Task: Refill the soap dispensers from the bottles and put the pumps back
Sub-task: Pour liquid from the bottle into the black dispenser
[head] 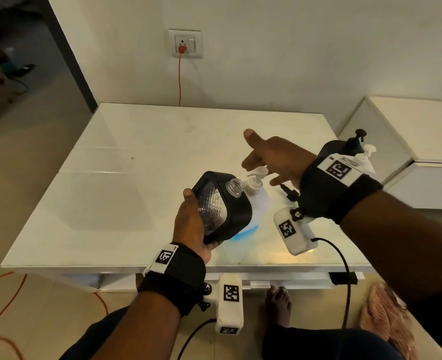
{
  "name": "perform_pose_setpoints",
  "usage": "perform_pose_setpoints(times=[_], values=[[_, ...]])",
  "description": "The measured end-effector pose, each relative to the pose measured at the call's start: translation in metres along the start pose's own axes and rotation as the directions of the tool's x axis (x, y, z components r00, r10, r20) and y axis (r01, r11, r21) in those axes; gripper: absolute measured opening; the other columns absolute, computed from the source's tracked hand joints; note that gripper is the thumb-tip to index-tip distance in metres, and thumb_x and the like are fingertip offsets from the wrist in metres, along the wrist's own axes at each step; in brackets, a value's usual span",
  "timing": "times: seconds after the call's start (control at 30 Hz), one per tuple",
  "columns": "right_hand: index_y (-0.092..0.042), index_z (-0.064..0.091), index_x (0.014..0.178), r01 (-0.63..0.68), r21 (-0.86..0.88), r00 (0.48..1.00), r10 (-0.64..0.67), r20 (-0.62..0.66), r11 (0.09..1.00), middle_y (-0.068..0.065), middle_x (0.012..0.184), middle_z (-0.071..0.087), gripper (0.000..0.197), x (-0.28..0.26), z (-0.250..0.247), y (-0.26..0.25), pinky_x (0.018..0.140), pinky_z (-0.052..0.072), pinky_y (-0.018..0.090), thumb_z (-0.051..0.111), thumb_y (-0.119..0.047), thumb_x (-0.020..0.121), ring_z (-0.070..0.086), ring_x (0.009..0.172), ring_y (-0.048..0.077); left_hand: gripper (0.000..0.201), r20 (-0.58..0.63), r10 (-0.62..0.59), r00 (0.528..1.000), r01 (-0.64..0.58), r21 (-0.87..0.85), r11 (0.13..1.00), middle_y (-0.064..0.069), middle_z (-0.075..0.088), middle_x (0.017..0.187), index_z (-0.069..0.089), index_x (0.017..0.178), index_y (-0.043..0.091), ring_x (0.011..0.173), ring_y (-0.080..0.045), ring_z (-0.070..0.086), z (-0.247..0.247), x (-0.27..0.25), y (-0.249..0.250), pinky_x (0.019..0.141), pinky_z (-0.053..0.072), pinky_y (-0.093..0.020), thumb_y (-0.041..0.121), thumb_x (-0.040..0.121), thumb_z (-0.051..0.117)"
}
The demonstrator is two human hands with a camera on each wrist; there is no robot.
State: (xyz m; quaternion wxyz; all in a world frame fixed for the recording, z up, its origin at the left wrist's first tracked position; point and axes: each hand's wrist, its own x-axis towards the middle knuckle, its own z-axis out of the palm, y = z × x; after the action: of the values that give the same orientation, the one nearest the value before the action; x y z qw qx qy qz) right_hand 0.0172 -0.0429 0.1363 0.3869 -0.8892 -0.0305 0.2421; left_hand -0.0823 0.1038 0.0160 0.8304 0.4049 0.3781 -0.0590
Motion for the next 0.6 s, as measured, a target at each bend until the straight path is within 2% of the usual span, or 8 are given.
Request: perform_pose_setpoints(times=[0.07, 0.17, 0.23, 0.3, 0.4, 0.43, 0.53, 0.6], values=[[-0.009, 0.074, 0.107, -0.057, -0.053, 0.998, 0.057, -0.003, 0.997, 0.007, 0.109, 0.07, 0.082, 0.001, 0.005, -0.007, 0.087, 0.054, 0.045, 0.023, -0.073, 0.097, 0.064, 0.099, 0.029, 0.051, -0.014, 0.007, 1.0, -0.007, 0.009, 1.0, -0.008, 0.065, 0.132, 0.058, 0.136, 0.034, 0.116, -0.034, 0.064, 0.001, 0.001, -0.001, 0.095, 0.057, -0.054, 0.069, 0.103, 0.041], [0.0, 0.068, 0.113, -0.089, -0.073, 0.996, 0.089, -0.005, 0.993, 0.01, 0.096, 0.066, 0.078, -0.001, 0.01, -0.013, 0.065, 0.052, 0.033, 0.026, -0.065, 0.102, 0.06, 0.081, 0.025, 0.053, -0.02, 0.019, 1.0, -0.018, 0.02, 1.0, -0.007, 0.066, 0.134, 0.058, 0.137, 0.035, 0.117, -0.034, 0.064, 0.001, 0.001, -0.003, 0.09, 0.058, -0.052, 0.071, 0.102, 0.041], [0.003, 0.063, 0.12, -0.096, -0.118, 0.995, 0.097, -0.001, 0.988, 0.011, 0.095, 0.064, 0.073, -0.002, 0.015, -0.017, 0.06, 0.05, 0.031, 0.027, -0.059, 0.105, 0.057, 0.077, 0.023, 0.055, -0.021, 0.028, 0.999, -0.028, 0.027, 0.999, -0.007, 0.066, 0.134, 0.058, 0.138, 0.035, 0.118, -0.034, 0.065, 0.002, 0.001, -0.004, 0.091, 0.058, -0.052, 0.072, 0.101, 0.041], [0.002, 0.057, 0.128, -0.111, -0.126, 0.993, 0.114, 0.017, 0.986, 0.017, 0.108, 0.065, 0.068, -0.004, 0.018, -0.018, 0.064, 0.053, 0.036, 0.028, -0.055, 0.106, 0.059, 0.082, 0.027, 0.055, -0.021, 0.03, 0.999, -0.029, 0.022, 0.999, -0.007, 0.066, 0.135, 0.058, 0.138, 0.036, 0.119, -0.035, 0.065, 0.002, 0.002, -0.004, 0.093, 0.058, -0.054, 0.073, 0.101, 0.04], [0.005, 0.053, 0.132, -0.102, -0.125, 0.994, 0.107, 0.034, 0.987, 0.028, 0.125, 0.06, 0.058, -0.004, 0.022, -0.02, 0.087, 0.055, 0.049, 0.03, -0.043, 0.109, 0.06, 0.095, 0.037, 0.054, -0.022, 0.024, 0.999, -0.024, 0.014, 1.0, -0.006, 0.066, 0.135, 0.058, 0.138, 0.036, 0.119, -0.034, 0.064, 0.003, 0.002, -0.004, 0.092, 0.058, -0.053, 0.072, 0.101, 0.04], [0.004, 0.053, 0.133, -0.097, -0.12, 0.994, 0.101, 0.031, 0.988, 0.029, 0.128, 0.059, 0.054, -0.003, 0.022, -0.021, 0.092, 0.053, 0.05, 0.03, -0.039, 0.11, 0.06, 0.097, 0.037, 0.053, -0.021, 0.02, 1.0, -0.02, 0.015, 1.0, -0.006, 0.066, 0.134, 0.057, 0.138, 0.036, 0.118, -0.034, 0.064, 0.003, 0.002, -0.004, 0.091, 0.058, -0.052, 0.071, 0.102, 0.04], [0.005, 0.054, 0.131, -0.104, -0.091, 0.994, 0.107, 0.021, 0.99, 0.021, 0.126, 0.062, 0.053, 0.0, 0.024, -0.02, 0.089, 0.05, 0.042, 0.031, -0.037, 0.11, 0.055, 0.091, 0.027, 0.052, -0.02, 0.001, 1.0, -0.001, 0.019, 1.0, -0.006, 0.065, 0.134, 0.057, 0.138, 0.036, 0.117, -0.033, 0.064, 0.005, 0.002, -0.004, 0.084, 0.058, -0.047, 0.07, 0.102, 0.04], [0.001, 0.056, 0.134, -0.107, -0.091, 0.994, 0.108, 0.005, 0.99, 0.021, 0.128, 0.063, 0.051, 0.0, 0.026, -0.02, 0.09, 0.05, 0.042, 0.036, -0.038, 0.109, 0.054, 0.09, 0.024, 0.054, -0.026, -0.007, 1.0, 0.007, 0.015, 1.0, -0.006, 0.064, 0.136, 0.057, 0.139, 0.036, 0.119, -0.034, 0.063, 0.005, 0.003, -0.005, 0.084, 0.058, -0.047, 0.071, 0.102, 0.04]])
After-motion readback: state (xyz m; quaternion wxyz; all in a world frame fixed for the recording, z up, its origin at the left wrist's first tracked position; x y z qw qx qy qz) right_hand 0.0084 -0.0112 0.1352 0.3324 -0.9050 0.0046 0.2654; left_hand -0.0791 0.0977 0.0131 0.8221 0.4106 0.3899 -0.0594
